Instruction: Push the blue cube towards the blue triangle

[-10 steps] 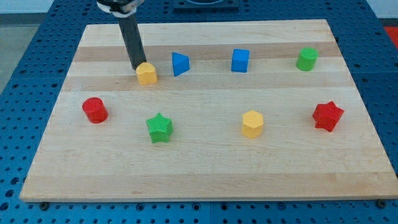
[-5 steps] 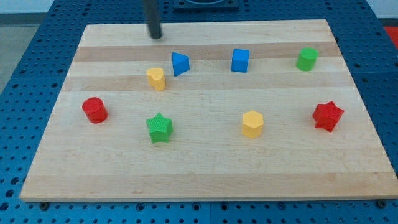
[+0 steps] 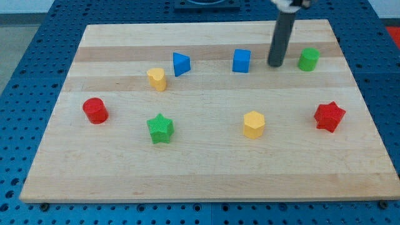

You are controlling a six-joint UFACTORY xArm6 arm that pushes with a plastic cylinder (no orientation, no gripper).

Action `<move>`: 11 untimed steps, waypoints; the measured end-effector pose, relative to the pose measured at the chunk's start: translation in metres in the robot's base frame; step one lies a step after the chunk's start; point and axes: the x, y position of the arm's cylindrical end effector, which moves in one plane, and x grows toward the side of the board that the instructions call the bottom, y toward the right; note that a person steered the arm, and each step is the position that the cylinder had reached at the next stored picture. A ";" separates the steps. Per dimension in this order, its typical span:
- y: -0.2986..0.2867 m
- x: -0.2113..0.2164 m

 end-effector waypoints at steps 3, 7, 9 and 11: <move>0.015 -0.045; -0.037 0.011; -0.054 -0.031; -0.111 0.008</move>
